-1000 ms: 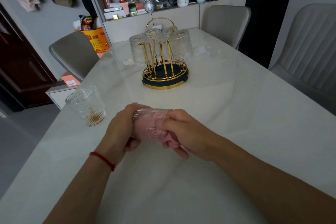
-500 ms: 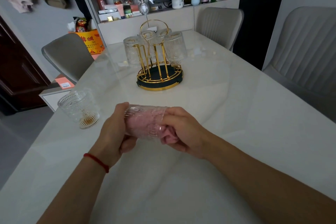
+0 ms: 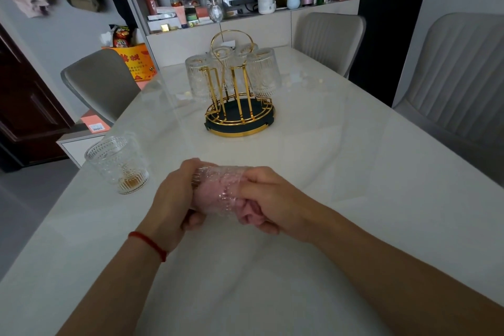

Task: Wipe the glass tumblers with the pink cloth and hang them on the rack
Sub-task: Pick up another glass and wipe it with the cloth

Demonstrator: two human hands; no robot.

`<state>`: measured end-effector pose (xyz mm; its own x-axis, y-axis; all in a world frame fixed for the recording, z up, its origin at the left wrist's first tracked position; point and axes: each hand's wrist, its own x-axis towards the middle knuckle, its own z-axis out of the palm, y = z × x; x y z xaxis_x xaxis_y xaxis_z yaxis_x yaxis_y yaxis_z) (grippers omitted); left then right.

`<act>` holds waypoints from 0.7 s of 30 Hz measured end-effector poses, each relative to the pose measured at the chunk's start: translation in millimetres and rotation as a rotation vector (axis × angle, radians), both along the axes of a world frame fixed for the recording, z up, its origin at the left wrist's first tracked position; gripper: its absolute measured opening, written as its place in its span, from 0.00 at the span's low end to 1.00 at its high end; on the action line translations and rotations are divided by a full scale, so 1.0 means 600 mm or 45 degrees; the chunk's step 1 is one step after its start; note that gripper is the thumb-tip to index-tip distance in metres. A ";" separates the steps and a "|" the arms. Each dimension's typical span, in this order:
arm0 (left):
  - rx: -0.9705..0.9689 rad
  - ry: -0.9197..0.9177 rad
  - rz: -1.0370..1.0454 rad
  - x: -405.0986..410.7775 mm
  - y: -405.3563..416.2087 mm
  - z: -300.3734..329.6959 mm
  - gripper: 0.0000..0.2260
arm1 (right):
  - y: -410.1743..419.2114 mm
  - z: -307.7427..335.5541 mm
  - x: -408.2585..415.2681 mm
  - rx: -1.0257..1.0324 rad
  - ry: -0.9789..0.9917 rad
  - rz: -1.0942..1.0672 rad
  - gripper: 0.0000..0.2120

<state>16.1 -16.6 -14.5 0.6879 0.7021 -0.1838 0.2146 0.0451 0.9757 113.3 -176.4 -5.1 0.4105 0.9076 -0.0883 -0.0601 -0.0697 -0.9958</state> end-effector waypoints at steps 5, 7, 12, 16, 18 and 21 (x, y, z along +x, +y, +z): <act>0.085 -0.292 0.028 -0.004 -0.002 -0.010 0.17 | -0.001 0.003 -0.005 0.148 0.620 -0.078 0.10; 0.099 -0.328 0.006 -0.005 0.001 -0.008 0.16 | -0.001 0.008 -0.006 0.239 0.766 -0.051 0.09; -0.315 -0.263 -0.291 -0.014 0.012 0.005 0.22 | -0.005 0.012 0.002 0.005 0.221 -0.035 0.10; 0.015 -0.275 -0.063 -0.001 -0.001 -0.001 0.18 | 0.000 0.004 -0.007 -0.014 0.085 -0.028 0.08; 0.316 -0.446 -0.043 -0.005 0.004 -0.008 0.18 | 0.002 0.000 -0.012 0.085 0.360 -0.031 0.08; 0.610 -0.612 -0.122 -0.012 0.016 -0.008 0.19 | 0.009 -0.005 -0.016 0.221 0.676 0.020 0.12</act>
